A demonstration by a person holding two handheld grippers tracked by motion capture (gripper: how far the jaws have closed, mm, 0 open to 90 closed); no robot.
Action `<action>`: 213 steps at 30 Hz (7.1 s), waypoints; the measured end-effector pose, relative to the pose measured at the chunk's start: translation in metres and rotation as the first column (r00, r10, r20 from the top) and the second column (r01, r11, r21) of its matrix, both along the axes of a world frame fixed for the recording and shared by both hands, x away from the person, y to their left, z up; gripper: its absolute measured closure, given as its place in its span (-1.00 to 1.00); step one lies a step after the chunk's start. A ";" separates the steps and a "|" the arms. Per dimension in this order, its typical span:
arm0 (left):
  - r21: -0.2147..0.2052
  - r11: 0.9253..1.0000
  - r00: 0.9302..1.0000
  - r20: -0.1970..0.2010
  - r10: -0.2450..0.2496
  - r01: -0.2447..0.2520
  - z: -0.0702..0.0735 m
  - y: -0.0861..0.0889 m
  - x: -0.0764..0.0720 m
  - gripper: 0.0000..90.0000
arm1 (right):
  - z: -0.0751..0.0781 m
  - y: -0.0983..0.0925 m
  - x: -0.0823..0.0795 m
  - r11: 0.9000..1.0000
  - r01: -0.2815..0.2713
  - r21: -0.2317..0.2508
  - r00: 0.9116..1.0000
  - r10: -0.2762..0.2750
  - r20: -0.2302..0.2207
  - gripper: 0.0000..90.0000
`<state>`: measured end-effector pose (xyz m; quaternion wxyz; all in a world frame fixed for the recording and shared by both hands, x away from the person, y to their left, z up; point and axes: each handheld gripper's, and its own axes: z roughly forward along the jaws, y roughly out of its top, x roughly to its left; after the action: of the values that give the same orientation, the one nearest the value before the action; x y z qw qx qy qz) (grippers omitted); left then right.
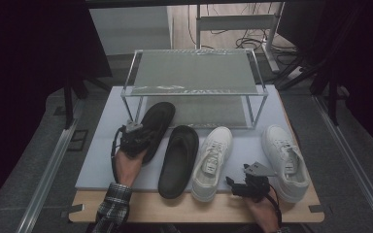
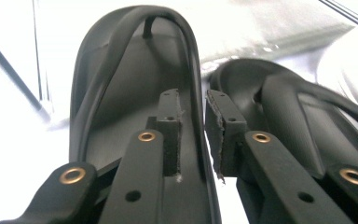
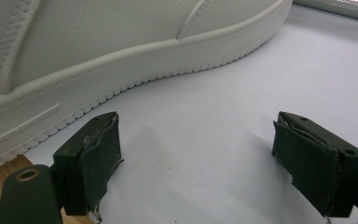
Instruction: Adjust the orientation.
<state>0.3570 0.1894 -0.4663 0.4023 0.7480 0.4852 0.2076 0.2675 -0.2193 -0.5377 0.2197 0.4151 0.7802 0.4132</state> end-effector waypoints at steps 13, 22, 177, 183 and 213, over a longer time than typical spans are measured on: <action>-0.045 0.998 0.999 -0.021 -0.043 0.042 -0.008 0.038 -0.034 0.98 | 0.000 0.000 0.000 1.000 0.000 0.000 1.000 0.000 0.000 -0.65; -0.031 0.997 0.997 -0.015 -0.071 0.071 -0.017 0.046 -0.061 0.99 | 0.000 0.000 0.000 1.000 0.000 0.000 1.000 0.000 0.000 -0.65; -0.022 0.960 0.960 -0.011 -0.279 0.279 -0.029 -0.042 -0.071 0.98 | 0.000 0.000 0.000 1.000 0.000 0.000 1.000 0.000 0.001 -0.65; 0.001 0.964 0.964 -0.014 -0.266 0.266 -0.032 -0.041 -0.068 0.98 | 0.000 0.000 0.000 1.000 0.000 0.000 1.000 0.000 0.001 -0.65; -0.016 0.982 0.982 -0.015 -0.187 0.187 -0.023 -0.022 -0.042 0.56 | 0.000 0.000 0.000 1.000 0.000 -0.001 1.000 0.000 0.001 -0.65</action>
<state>0.3146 0.1673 -0.4897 0.4213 0.7891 0.4177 0.1592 0.2674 -0.2193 -0.5377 0.2203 0.4148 0.7802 0.4132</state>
